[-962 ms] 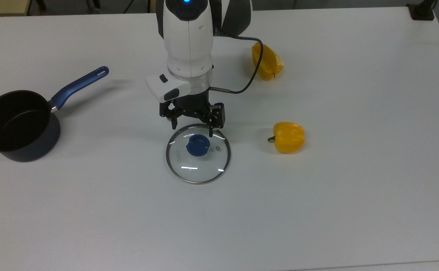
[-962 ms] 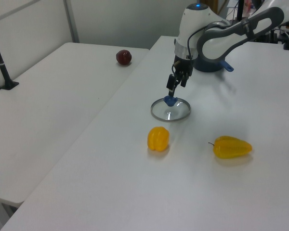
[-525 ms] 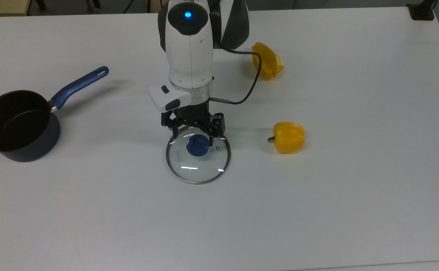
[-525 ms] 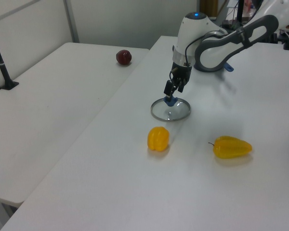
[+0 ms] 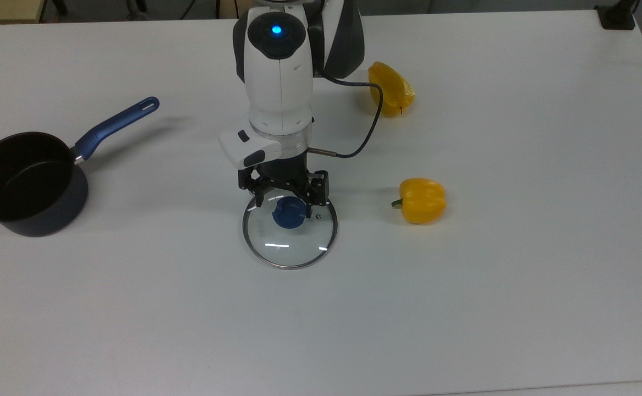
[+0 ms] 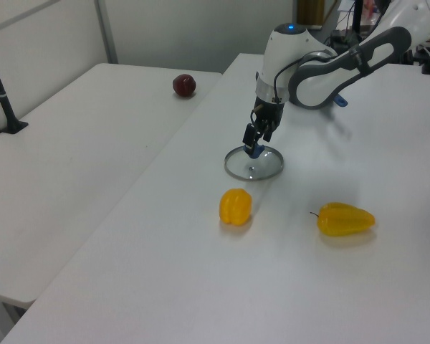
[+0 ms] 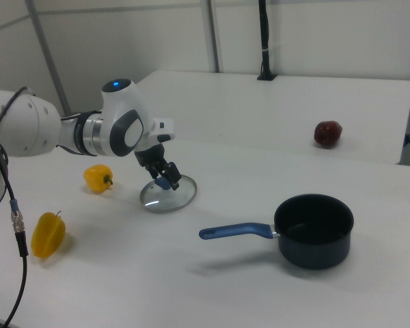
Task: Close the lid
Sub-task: 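Close the gripper on the blue knob and lift the glass lid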
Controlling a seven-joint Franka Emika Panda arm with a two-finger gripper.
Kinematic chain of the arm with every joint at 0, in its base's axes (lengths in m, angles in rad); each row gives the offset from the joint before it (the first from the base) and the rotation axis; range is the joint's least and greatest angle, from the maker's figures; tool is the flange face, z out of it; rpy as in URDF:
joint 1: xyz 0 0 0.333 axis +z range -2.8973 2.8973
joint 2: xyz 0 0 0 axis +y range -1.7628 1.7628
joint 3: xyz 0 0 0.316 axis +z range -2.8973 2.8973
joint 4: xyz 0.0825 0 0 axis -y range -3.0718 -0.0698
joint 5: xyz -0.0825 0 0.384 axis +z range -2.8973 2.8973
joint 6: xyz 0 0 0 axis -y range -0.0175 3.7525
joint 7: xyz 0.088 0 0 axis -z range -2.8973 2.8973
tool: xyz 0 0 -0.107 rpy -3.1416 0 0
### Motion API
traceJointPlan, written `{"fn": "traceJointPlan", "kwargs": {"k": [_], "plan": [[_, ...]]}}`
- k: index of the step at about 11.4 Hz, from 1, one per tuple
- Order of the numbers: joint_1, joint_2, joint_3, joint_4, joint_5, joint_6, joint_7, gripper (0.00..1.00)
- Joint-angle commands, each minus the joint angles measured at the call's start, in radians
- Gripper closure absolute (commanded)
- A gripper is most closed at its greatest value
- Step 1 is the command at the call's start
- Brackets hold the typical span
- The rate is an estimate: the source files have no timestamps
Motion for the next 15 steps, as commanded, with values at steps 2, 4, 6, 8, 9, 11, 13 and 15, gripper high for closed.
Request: {"fn": "traceJointPlan", "kwargs": {"k": [2, 4, 6, 8, 9, 11, 13, 15], "plan": [[0.019, 0.008, -0.007, 0.002, -0.031, 0.021, 0.033, 0.14], [0.017, 0.008, -0.007, 0.002, -0.031, 0.02, 0.033, 0.24], [0.016, 0.008, -0.007, 0.017, -0.031, 0.021, 0.033, 0.34], [0.014, 0.007, -0.011, 0.019, -0.031, 0.02, 0.03, 0.5], [0.014, 0.004, -0.011, 0.019, -0.031, 0.02, 0.028, 0.57], [0.011, -0.018, -0.013, 0.02, -0.031, 0.009, 0.027, 0.61], [-0.001, -0.068, -0.018, 0.02, -0.031, -0.032, 0.028, 0.62], [-0.035, -0.111, -0.021, 0.061, -0.034, -0.147, 0.021, 0.62]]}}
